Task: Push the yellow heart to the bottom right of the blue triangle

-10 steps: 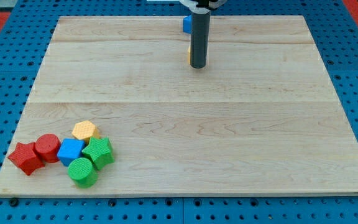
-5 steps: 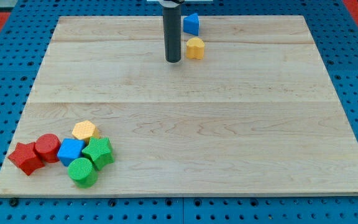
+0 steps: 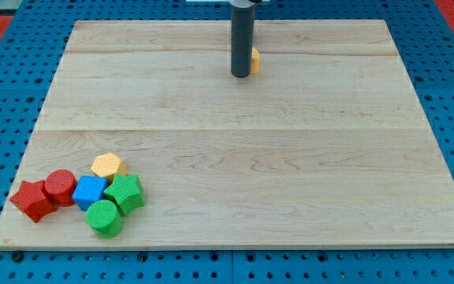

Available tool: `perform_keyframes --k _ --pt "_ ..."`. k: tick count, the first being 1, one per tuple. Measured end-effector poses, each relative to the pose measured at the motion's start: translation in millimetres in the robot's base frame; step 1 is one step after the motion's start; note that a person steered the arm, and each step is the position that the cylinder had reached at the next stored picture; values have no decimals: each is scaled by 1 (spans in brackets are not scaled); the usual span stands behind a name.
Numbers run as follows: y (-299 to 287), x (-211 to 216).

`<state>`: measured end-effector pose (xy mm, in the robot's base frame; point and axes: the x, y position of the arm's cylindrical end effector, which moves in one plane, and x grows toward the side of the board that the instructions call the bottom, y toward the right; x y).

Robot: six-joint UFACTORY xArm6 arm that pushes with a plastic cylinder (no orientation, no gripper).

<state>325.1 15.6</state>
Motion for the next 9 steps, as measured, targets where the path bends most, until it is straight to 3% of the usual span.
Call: perform_keyframes --k 5,9 --pt "2 -15" --pt "27 -59"
